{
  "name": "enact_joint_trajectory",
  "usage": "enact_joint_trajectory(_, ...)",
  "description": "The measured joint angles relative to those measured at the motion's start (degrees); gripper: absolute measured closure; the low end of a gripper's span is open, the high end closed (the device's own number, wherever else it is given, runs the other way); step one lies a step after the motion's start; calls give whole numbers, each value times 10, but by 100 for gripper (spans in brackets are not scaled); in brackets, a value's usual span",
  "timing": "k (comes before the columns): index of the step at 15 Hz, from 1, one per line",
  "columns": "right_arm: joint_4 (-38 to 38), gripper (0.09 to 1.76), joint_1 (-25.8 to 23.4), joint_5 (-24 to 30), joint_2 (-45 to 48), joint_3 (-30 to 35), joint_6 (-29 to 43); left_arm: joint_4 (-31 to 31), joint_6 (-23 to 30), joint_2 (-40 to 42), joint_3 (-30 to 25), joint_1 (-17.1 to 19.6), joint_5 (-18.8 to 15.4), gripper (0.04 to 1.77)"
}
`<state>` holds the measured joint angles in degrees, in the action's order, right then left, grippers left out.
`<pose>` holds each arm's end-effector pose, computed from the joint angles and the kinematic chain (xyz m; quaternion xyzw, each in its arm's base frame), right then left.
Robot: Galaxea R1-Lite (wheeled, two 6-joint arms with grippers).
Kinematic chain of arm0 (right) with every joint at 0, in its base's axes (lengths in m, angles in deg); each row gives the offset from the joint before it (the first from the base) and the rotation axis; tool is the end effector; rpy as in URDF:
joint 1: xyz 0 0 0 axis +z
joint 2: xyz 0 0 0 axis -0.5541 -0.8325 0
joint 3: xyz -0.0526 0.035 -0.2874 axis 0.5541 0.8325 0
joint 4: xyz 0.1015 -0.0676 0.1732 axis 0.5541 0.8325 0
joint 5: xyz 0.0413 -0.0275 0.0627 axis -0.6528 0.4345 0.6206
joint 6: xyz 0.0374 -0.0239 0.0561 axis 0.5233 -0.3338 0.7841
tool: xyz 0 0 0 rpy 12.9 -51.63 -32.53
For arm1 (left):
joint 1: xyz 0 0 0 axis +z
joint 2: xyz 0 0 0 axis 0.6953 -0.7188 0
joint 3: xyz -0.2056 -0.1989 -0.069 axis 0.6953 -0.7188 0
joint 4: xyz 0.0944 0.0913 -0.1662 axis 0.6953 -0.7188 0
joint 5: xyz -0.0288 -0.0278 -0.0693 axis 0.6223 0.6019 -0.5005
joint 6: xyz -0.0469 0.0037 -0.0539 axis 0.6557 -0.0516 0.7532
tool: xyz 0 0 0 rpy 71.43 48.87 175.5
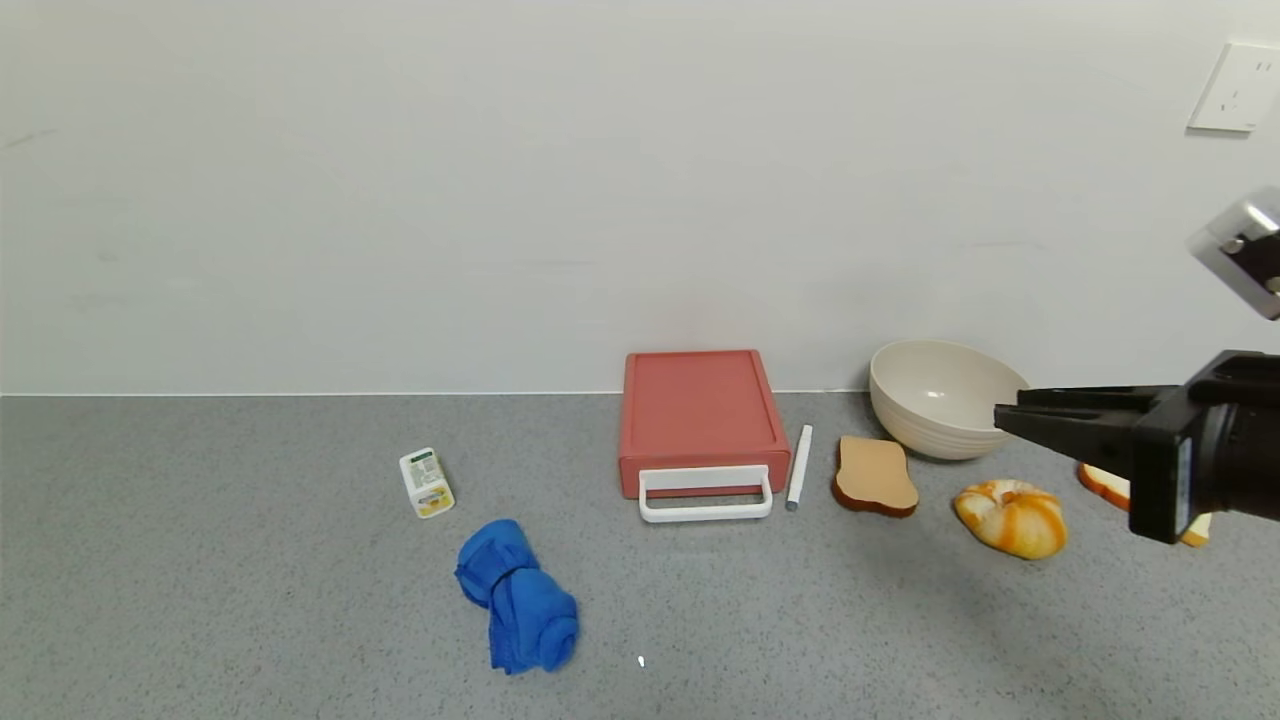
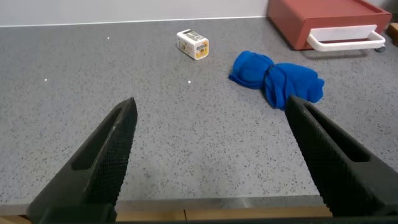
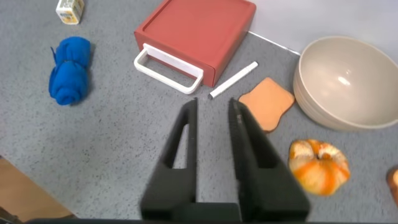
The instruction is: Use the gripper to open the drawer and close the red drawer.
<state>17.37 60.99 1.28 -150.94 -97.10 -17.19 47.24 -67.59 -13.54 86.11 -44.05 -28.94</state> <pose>0.2389 0.1262 0.2349 -0.0657 0.1583 0.2542 0.9518 0.0552 0.0008 0.0749 -0.0045 0.0019 0.0052 1.0000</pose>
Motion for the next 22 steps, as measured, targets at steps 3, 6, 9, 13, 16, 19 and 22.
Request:
enact_joint_trajectory(3, -3, 100, -5, 5, 59, 49, 16, 0, 0, 0, 0, 0, 0, 9)
enact_joint_trajectory(6, -3, 72, -10, 0, 120, 94, 18, 0, 0, 0, 0, 0, 0, 9)
enact_joint_trajectory(9, -1, 54, -31, -1, 183, 126, 17, 0, 0, 0, 0, 0, 0, 9)
enact_joint_trajectory(13, 45, 38, -94, -2, 287, 150, 15, 0, 0, 0, 0, 0, 0, 9)
enact_joint_trajectory(16, 109, 30, -144, -2, 367, 151, 15, 0, 0, 0, 0, 0, 0, 9)
enact_joint_trajectory(19, 151, 25, -226, -2, 429, 143, 15, 0, 0, 0, 0, 0, 0, 9)
enact_joint_trajectory(22, 170, 22, -308, -2, 485, 134, 14, 0, 0, 0, 0, 0, 0, 9)
